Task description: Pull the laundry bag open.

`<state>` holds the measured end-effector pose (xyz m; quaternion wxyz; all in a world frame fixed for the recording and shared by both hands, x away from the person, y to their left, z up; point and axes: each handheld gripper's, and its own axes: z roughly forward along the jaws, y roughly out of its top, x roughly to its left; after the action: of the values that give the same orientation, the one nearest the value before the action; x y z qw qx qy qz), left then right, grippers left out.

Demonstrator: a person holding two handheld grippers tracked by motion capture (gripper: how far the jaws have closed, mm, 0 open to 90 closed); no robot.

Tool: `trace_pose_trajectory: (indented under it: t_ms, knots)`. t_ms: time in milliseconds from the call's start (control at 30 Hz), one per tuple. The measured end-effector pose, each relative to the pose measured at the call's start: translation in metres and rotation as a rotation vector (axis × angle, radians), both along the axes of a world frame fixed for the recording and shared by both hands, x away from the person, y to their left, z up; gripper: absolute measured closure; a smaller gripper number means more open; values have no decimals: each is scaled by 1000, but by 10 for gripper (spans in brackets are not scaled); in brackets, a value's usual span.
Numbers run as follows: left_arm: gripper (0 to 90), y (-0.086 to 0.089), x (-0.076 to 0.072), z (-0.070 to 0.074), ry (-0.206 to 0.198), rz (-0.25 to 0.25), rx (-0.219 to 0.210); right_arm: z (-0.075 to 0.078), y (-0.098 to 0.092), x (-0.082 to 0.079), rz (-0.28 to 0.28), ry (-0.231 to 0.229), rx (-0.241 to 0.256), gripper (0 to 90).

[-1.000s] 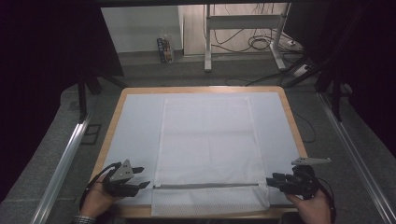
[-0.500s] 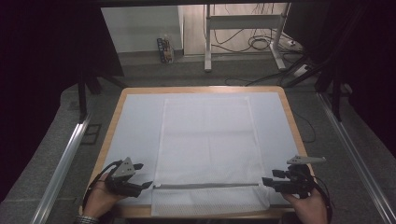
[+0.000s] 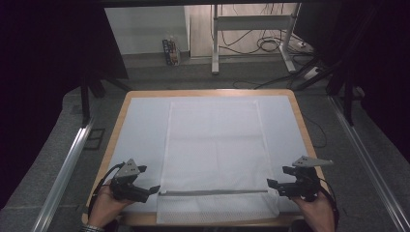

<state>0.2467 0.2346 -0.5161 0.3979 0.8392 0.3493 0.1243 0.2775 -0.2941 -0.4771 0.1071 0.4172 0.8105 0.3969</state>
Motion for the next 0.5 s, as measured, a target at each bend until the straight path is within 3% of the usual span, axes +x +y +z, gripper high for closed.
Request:
trace_pose_trajectory:
  t_ms: [233, 367, 500]
  knots:
    - [67, -5, -4, 2, 6, 17, 12, 2, 14, 4, 31, -50, -38, 11]
    - [64, -5, -6, 1, 6, 43, 23, 3, 22, 8, 32, -81, -46, 0]
    - [47, -4, -9, 0, 10, 80, 34, 1, 31, 14, 53, -56, -58, 8]
